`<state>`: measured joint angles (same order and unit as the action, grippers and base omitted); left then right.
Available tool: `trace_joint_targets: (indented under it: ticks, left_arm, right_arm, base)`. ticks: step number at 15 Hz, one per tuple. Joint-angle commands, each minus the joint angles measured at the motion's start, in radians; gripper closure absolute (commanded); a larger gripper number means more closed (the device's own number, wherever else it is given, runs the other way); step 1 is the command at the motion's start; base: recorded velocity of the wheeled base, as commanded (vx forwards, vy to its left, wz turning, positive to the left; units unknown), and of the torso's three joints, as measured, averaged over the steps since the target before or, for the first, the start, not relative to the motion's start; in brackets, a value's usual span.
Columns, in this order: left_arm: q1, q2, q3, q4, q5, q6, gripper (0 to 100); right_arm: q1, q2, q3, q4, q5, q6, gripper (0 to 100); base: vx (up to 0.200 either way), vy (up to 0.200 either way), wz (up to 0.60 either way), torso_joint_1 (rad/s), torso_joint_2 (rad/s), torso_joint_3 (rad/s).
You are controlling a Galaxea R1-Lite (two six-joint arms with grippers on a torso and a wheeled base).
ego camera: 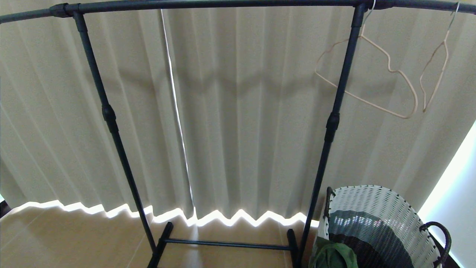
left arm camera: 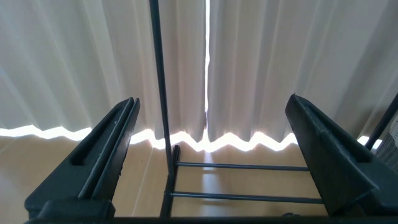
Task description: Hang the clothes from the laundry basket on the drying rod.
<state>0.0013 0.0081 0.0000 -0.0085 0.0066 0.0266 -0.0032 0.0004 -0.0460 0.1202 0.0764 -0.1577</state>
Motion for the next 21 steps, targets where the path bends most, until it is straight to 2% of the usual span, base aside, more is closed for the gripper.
trace_joint_targets:
  ticks: [1,4,6,10,12,17,21]
  left_arm:
    - [0.000,0.000,0.000,-0.001,0.001,-0.001,0]
    - [0.000,0.000,0.000,-0.001,0.001,-0.002,0]
    - [0.000,0.000,0.000,-0.001,0.001,-0.002,0]
    - [0.000,0.000,0.000,0.001,0.001,-0.001,0]
    - [0.000,0.000,0.000,0.001,0.001,0.001,0]
    - [0.000,0.000,0.000,0.001,0.001,0.001,0]
    - [0.000,0.000,0.000,-0.001,0.001,0.001,0]
  right_arm:
    - [0.000,0.000,-0.005,0.001,0.020,0.000,0]
    - [0.031,0.150,-0.134,0.016,0.031,-0.091,0]
    - [0.029,0.403,-0.183,0.016,0.023,-0.178,0]
    - [0.028,0.932,-0.244,-0.014,-0.109,-0.345,0]
    - [0.028,1.121,-0.236,-0.071,-0.132,-0.404,0]
    - [0.040,1.319,-0.181,-0.091,-0.127,-0.551,0]
    - [0.106,1.419,-0.164,-0.094,-0.116,-0.545,0]
  base:
    - [0.000,0.000,0.00,0.000,0.00,0.000]
    - [0.000,0.000,0.00,0.000,0.00,0.000]
    - [0.000,0.000,0.00,0.000,0.00,0.000]
    - [0.000,0.000,0.00,0.000,0.00,0.000]
    - [0.000,0.000,0.00,0.000,0.00,0.000]
    - [0.000,0.000,0.00,0.000,0.00,0.000]
    - [0.000,0.000,0.00,0.000,0.00,0.000]
